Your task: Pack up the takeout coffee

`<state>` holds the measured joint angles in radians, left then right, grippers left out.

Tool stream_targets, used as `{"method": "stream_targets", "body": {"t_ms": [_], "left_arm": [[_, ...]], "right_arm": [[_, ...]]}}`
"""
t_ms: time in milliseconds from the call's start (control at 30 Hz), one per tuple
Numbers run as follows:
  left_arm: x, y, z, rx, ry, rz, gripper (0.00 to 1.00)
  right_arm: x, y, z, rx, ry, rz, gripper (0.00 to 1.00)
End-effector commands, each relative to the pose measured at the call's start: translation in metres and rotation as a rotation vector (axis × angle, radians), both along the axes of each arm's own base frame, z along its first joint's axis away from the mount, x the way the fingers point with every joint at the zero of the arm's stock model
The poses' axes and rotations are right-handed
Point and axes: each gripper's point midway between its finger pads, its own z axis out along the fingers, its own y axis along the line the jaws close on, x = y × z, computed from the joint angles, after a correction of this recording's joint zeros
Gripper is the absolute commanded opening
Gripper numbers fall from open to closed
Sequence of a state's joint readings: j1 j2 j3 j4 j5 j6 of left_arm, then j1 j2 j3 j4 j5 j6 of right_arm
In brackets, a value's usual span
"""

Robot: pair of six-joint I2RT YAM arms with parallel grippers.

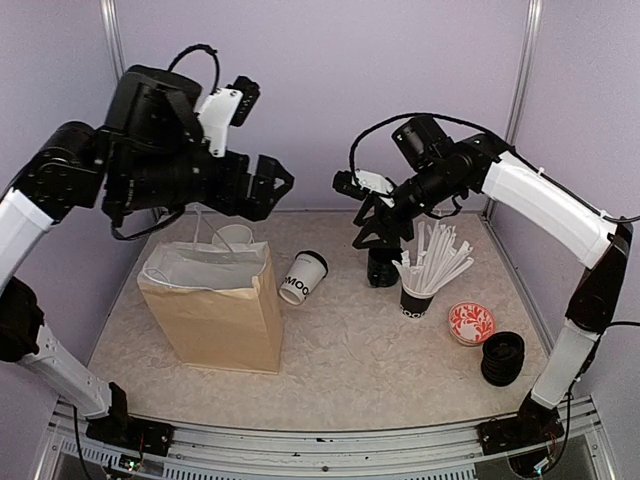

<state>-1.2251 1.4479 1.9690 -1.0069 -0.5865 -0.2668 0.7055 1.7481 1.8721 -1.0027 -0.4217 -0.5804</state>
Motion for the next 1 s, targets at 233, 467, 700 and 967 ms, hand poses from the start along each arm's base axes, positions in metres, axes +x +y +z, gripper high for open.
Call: {"method": "stream_targets", "body": {"t_ms": [233,467,700,967], "left_arm": [[0.059,-0.127,-0.102,0.139,0.095,0.031,0.88],[0.097,-0.129,-0.176,0.119,0.279,0.213,0.81],[0.131,-0.117,-0.257,0.278,0.375,0.28,0.87],[0.153,-0.1,-0.313,0.415,0.395,0.342,0.94]], "right_arm": [[0.041,-0.089,0.069,0.14,-0.165,-0.277,0.58],[0.033,-0.117,0.094,0.22,-0.229,-0.326,0.6],[0.022,-0.12,0.1,0.25,-0.24,-0.312,0.6],[0.011,-0.12,0.103,0.274,-0.241,-0.284,0.61]]}}
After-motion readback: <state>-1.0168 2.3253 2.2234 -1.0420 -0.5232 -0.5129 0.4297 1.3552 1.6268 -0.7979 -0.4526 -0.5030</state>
